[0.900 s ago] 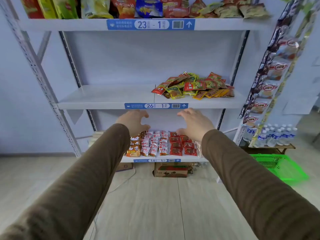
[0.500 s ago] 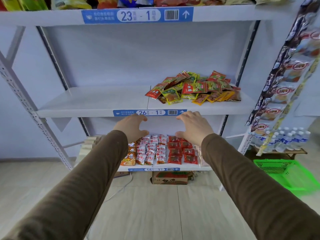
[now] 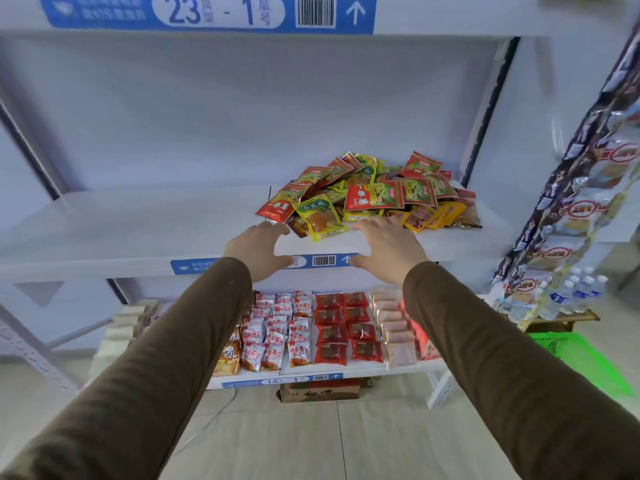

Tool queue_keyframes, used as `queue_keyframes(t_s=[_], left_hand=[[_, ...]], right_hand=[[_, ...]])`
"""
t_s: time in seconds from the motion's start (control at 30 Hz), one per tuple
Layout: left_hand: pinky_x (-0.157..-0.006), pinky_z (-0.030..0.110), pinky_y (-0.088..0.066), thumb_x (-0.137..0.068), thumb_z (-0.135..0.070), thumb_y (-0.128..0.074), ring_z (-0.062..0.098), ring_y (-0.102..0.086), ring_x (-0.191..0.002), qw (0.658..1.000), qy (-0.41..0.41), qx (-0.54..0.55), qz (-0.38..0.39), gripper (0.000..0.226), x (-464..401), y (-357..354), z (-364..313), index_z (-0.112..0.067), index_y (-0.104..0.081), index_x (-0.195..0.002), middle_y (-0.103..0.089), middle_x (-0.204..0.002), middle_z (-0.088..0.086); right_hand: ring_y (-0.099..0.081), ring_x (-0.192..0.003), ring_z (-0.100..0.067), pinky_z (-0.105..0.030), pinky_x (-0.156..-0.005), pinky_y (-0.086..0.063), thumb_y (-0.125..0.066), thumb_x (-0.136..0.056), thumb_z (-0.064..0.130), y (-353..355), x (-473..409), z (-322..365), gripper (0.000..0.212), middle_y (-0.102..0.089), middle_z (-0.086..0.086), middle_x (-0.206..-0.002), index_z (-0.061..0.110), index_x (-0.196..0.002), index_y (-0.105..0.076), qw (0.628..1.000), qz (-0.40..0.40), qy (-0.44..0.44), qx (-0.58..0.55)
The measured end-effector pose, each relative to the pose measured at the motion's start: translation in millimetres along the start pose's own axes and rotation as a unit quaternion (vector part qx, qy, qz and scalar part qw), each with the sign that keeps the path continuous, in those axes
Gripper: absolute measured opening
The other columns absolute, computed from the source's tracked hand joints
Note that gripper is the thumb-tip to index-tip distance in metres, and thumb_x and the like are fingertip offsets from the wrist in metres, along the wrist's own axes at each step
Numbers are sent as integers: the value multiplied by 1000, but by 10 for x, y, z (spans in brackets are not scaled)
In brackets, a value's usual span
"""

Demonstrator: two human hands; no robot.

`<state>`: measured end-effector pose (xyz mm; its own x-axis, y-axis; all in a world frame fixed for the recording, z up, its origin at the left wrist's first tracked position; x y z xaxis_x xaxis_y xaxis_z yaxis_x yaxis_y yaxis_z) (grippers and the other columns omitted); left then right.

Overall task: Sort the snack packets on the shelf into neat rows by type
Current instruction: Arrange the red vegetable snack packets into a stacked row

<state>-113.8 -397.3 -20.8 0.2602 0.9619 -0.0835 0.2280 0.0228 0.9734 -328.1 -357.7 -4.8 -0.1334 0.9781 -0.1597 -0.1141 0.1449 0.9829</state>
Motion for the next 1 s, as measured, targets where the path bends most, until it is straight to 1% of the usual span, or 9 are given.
queue_keyframes(t_s=[0.1,0.27,0.43,0.5,0.6,0.77,0.83,0.9,1.0], left_hand=[[-106,42,-46,-94,-50,-66,24,-52,-132,1000,3,1,-20,62,-384,26,-8,-29,-44,-148,-51,-151,0],[-105,43,-45,-96,-47,-64,26,-50,-134,1000,6,-10,-18,62,-934,-5,-6,-27,-42,-150,-50,-151,2],[-102,45,-49,-94,-50,-65,26,-55,-125,1000,22,-10,-4,59,-1461,-44,192,-28,-46,-146,-56,-139,2],[-101,45,-49,-93,-50,-66,26,-56,-123,1000,21,-5,-4,60,-1706,-36,285,-28,-46,-145,-57,-135,2],[-102,45,-49,-93,-48,-65,25,-54,-125,1000,11,4,-10,59,-2017,-18,396,-29,-46,-146,-56,-138,0],[-102,46,-50,-93,-49,-63,25,-54,-126,1000,3,14,-1,59,-2445,-115,555,-32,-45,-146,-55,-141,-1],[-101,45,-50,-93,-52,-64,25,-55,-126,1000,0,15,9,60,-2588,-173,590,-32,-45,-146,-56,-140,-1],[-100,44,-49,-92,-53,-64,24,-57,-124,1000,3,21,14,61,-2738,-194,631,-31,-46,-146,-56,-140,-1],[-101,44,-47,-93,-50,-66,24,-57,-125,998,26,46,13,62,-2972,-215,750,-29,-46,-147,-54,-145,0]], right_hand=[[-38,-138,-29,-47,-109,-40,-64,-93,52,18,-402,-181,68,-46,-3,-151,23,-150,-41,1000,-13,8,-9],[-34,-140,-30,-45,-111,-37,-62,-94,53,-156,-969,-374,67,-46,-3,-151,24,-150,-40,1000,-8,21,-22],[-35,-141,-31,-47,-115,-34,-62,-94,54,-258,-1610,-423,68,-46,-5,-152,22,-150,-40,999,-13,34,-28],[-35,-141,-31,-47,-114,-35,-61,-94,53,-314,-1843,-423,67,-46,-5,-151,22,-150,-41,999,-16,34,-26],[-34,-140,-30,-48,-111,-37,-61,-94,52,-419,-2132,-412,65,-46,-3,-151,23,-149,-41,999,-13,23,-27],[-38,-137,-30,-42,-111,-34,-61,-95,51,-529,-2521,-457,65,-49,-5,-148,22,-150,-42,999,-10,16,-26],[-40,-136,-31,-42,-111,-32,-59,-96,51,-575,-2668,-490,64,-50,-5,-148,21,-150,-42,999,-9,13,-37],[-37,-139,-32,-43,-113,-31,-58,-97,50,-610,-2827,-520,64,-46,-6,-151,21,-151,-41,998,-6,10,-54],[-35,-141,-32,-43,-112,-31,-58,-98,46,-648,-3070,-568,62,-45,-5,-153,21,-152,-39,996,-10,-2,-89]])
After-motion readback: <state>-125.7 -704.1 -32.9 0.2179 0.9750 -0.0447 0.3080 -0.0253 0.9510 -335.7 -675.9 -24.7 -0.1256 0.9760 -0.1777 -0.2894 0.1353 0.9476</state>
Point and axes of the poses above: each hand's wrist, its own x-axis away from the middle knuckle, its own y-axis out of the back of the hand, z = x × y, the point moved 8 cm from there along -x, towards the middle knuckle
